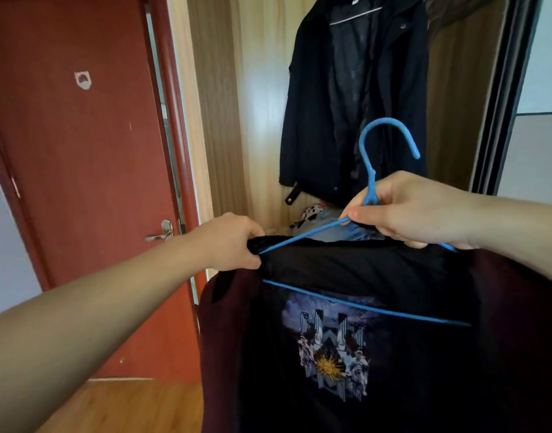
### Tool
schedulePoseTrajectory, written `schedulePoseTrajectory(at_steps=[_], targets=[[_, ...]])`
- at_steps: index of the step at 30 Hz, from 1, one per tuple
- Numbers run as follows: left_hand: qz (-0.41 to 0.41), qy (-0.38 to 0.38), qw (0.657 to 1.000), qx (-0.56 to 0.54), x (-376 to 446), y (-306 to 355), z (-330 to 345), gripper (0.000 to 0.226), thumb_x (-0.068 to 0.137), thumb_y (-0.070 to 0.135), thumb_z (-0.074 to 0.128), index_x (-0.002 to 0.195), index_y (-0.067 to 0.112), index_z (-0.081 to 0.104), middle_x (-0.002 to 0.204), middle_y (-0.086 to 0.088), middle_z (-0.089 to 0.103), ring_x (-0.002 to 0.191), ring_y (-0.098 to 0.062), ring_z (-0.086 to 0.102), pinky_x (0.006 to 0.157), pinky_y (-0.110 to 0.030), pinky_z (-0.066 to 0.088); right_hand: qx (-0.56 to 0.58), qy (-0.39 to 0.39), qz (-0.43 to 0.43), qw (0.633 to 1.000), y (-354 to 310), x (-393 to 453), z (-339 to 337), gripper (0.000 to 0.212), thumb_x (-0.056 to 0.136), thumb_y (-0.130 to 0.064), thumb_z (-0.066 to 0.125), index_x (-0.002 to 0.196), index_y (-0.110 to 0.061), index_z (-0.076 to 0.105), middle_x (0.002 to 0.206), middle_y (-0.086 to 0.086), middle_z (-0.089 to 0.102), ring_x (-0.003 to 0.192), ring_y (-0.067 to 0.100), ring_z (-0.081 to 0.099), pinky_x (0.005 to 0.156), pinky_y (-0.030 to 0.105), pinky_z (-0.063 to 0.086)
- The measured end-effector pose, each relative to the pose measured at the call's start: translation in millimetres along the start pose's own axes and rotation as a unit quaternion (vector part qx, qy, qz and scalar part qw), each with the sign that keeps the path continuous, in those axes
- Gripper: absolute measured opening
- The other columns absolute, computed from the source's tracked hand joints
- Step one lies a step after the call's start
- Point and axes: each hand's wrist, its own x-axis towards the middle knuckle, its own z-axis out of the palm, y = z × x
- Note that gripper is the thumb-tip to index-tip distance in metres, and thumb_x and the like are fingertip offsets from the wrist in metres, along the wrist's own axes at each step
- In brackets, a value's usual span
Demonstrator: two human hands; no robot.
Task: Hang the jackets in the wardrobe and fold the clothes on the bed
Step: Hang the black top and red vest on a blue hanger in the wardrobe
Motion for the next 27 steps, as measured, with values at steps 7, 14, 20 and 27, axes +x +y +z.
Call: schedulePoseTrajectory(at_steps=[7, 14, 20, 27], targets=[[-0.004, 0.048, 0.999, -0.022, 12, 37, 39, 0.042, 0.067, 0.031, 0.070, 0.107, 0.033, 0.059, 0.093, 0.005, 0.055, 0.099, -0.026, 0.061, 0.075, -0.030, 0.048, -0.016, 0.098, -0.033, 0.995, 16, -20, -6, 0.020, 0.096, -0.016, 0.058, 0.085, -0.015, 0.075, 0.035, -0.010, 0.038, 0.028, 0.006, 0.028, 0.032, 0.013, 0.023], [0.027, 0.165, 0.986, 0.025, 34, 59, -7, 0.028, 0.078, 0.016, 0.060, 0.102, 0.026, 0.071, 0.098, -0.005, 0.069, 0.098, -0.030, 0.063, 0.071, -0.028, 0.042, 0.033, 0.093, 0.011, 0.995, 33, -44, -23, 0.026, 0.097, -0.017, 0.056, 0.084, -0.023, 0.077, 0.038, -0.004, 0.032, 0.032, 0.012, 0.022, 0.036, 0.017, 0.020], [0.093, 0.283, 0.951, 0.085, 47, 101, -27, 0.038, 0.085, 0.023, 0.056, 0.123, 0.030, 0.057, 0.122, 0.001, 0.059, 0.106, -0.030, 0.059, 0.076, -0.037, 0.044, 0.137, 0.176, 0.035, 0.974, 28, -39, -20, 0.021, 0.098, -0.013, 0.050, 0.091, -0.007, 0.070, 0.041, -0.004, 0.026, 0.035, 0.010, 0.018, 0.037, 0.016, 0.017], [0.074, 0.203, 0.974, 0.072, 47, 75, 3, 0.035, 0.088, 0.024, 0.050, 0.123, 0.030, 0.054, 0.118, 0.002, 0.056, 0.109, -0.028, 0.056, 0.080, -0.042, 0.050, 0.116, 0.164, 0.019, 0.979, 13, -45, -17, 0.020, 0.098, -0.016, 0.053, 0.088, -0.012, 0.070, 0.046, -0.001, 0.030, 0.040, 0.013, 0.021, 0.037, 0.022, 0.019]])
